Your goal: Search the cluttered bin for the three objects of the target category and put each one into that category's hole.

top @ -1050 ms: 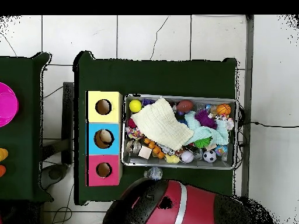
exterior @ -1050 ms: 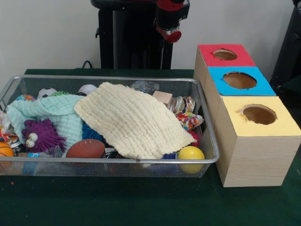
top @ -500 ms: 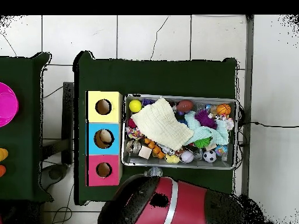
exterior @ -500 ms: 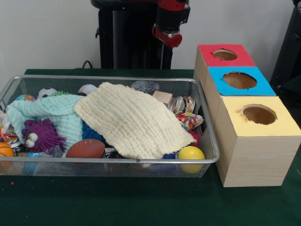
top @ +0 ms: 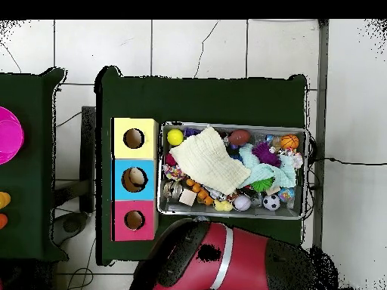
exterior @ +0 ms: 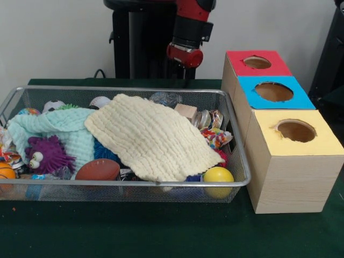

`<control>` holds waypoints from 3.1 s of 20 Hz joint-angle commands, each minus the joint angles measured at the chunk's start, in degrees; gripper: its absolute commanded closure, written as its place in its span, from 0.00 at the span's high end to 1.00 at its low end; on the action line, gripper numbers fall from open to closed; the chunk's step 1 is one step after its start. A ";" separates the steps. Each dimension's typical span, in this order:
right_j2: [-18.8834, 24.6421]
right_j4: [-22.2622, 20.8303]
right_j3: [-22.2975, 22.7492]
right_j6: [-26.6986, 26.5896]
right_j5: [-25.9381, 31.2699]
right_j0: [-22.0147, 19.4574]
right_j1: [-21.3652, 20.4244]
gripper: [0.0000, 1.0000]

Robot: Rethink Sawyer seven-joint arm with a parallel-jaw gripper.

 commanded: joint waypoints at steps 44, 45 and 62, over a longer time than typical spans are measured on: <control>6.09 9.79 -7.62 12.42 18.06 -8.65 9.86 1.00; 6.07 9.63 -7.68 12.44 17.99 -8.73 9.94 1.00; 6.61 9.59 -7.78 12.95 17.28 -7.93 10.54 0.00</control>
